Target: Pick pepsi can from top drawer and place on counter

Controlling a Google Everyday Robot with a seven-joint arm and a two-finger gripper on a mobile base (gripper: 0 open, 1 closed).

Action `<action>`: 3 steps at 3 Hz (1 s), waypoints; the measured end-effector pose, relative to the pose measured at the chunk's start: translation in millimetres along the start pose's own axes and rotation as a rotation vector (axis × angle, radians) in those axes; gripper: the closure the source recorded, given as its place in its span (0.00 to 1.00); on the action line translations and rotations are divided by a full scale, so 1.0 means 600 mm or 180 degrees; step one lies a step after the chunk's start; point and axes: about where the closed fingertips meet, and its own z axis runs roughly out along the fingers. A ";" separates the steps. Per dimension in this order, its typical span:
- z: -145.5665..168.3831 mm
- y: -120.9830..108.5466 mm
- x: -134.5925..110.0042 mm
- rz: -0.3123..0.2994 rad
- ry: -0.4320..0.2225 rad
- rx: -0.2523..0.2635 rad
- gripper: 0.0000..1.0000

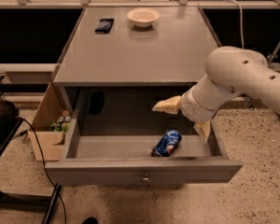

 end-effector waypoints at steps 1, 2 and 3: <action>0.046 0.000 -0.015 -0.0093 -0.0074 0.0007 0.00; 0.081 0.007 -0.029 -0.0180 -0.0088 -0.0056 0.00; 0.112 0.012 -0.036 -0.0233 -0.0079 -0.0146 0.00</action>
Offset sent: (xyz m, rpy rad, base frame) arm -0.0172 0.0321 -0.0712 -0.0354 0.0114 0.0979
